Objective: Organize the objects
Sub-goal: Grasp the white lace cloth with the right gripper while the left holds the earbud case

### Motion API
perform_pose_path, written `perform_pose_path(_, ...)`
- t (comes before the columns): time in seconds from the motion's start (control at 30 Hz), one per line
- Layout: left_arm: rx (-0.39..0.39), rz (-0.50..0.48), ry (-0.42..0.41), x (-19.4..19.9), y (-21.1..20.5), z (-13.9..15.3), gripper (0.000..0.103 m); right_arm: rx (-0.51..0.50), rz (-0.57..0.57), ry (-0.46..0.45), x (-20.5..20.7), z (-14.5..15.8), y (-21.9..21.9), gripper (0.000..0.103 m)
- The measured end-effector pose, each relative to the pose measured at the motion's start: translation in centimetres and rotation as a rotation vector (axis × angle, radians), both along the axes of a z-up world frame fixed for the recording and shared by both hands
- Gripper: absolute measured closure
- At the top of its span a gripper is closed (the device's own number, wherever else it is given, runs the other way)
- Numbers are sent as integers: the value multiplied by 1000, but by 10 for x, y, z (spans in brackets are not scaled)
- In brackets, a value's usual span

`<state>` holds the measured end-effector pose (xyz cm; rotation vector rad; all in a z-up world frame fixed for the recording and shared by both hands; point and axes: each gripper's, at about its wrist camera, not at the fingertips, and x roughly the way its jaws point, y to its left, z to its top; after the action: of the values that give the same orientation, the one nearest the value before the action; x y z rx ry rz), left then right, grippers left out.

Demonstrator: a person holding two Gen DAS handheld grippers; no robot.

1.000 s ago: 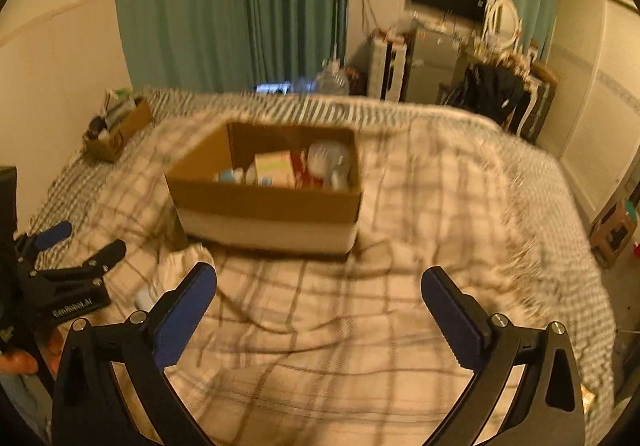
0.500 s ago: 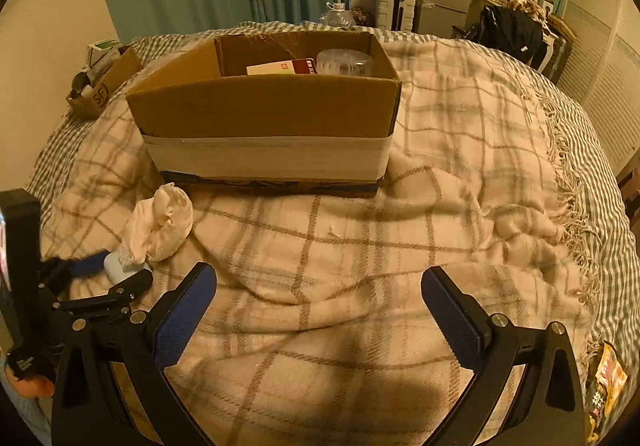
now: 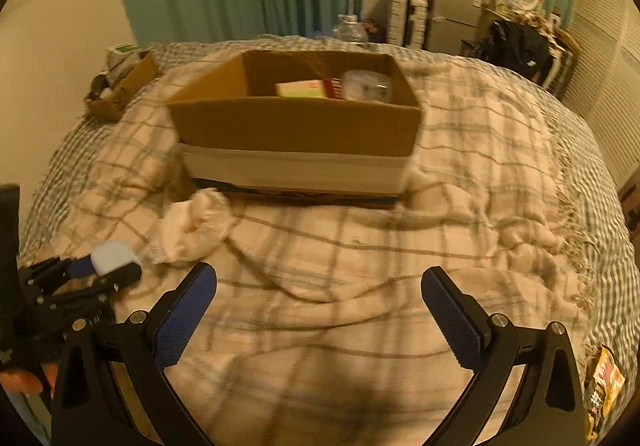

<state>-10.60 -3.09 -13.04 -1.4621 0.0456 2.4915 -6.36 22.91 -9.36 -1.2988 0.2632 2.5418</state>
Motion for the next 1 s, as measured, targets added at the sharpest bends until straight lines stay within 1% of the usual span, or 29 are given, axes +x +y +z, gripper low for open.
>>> perform_pose_path(0.1, -9, 36, 29, -8, -15, 14, 56, 9, 73, -7, -20, 0, -21, 0)
perform_pose_path(0.2, -10, 69, 42, -19, -29, 20, 56, -5, 146, -25, -48, -9, -40, 0)
perform_pose_path(0.3, -46, 91, 59, -25, -37, 21, 56, -37, 188, -65, -73, -25, -51, 1)
perform_pose_path(0.37, -42, 103, 56, -28, -44, 20, 56, -46, 217, -100, -90, -40, -60, 1)
perform_pose_path(0.47, -53, 122, 44, -36, -52, 13, 56, -49, 242, -134, -105, -58, -70, 1)
perform_pose_path(0.5, -55, 126, 38, -38, -54, 10, 56, -53, 243, -142, -108, -63, -71, 2)
perform_pose_path(0.53, -55, 128, 33, -39, -55, 8, 56, -59, 244, -156, -111, -69, -73, 10)
perform_pose_path(0.57, -56, 131, 27, -40, -56, 6, 56, -65, 247, -174, -115, -76, -74, 15)
perform_pose_path(0.63, -61, 127, 20, -41, -57, 2, 56, -65, 253, -209, -118, -85, -74, 32)
perform_pose_path(0.67, -64, 123, 17, -42, -56, 1, 56, -59, 256, -219, -119, -89, -74, 36)
perform_pose_path(0.7, -66, 119, 14, -42, -55, 0, 56, -57, 260, -223, -118, -90, -74, 48)
perform_pose_path(0.73, -66, 115, 11, -42, -53, 0, 56, -60, 266, -226, -117, -90, -74, 65)
perform_pose_path(0.77, -65, 111, 9, -42, -52, 0, 56, -60, 273, -224, -116, -89, -75, 73)
perform_pose_path(0.8, -66, 105, 8, -42, -50, 0, 56, -59, 283, -218, -114, -87, -75, 85)
perform_pose_path(0.83, -67, 100, 8, -41, -48, 0, 56, -56, 293, -212, -111, -85, -76, 89)
perform_pose_path(0.9, -63, 91, 9, -39, -44, 4, 56, -43, 307, -204, -104, -79, -78, 93)
perform_pose_path(1.0, -57, 76, 15, -34, -37, 12, 56, -55, 303, -177, -94, -66, -72, 94)
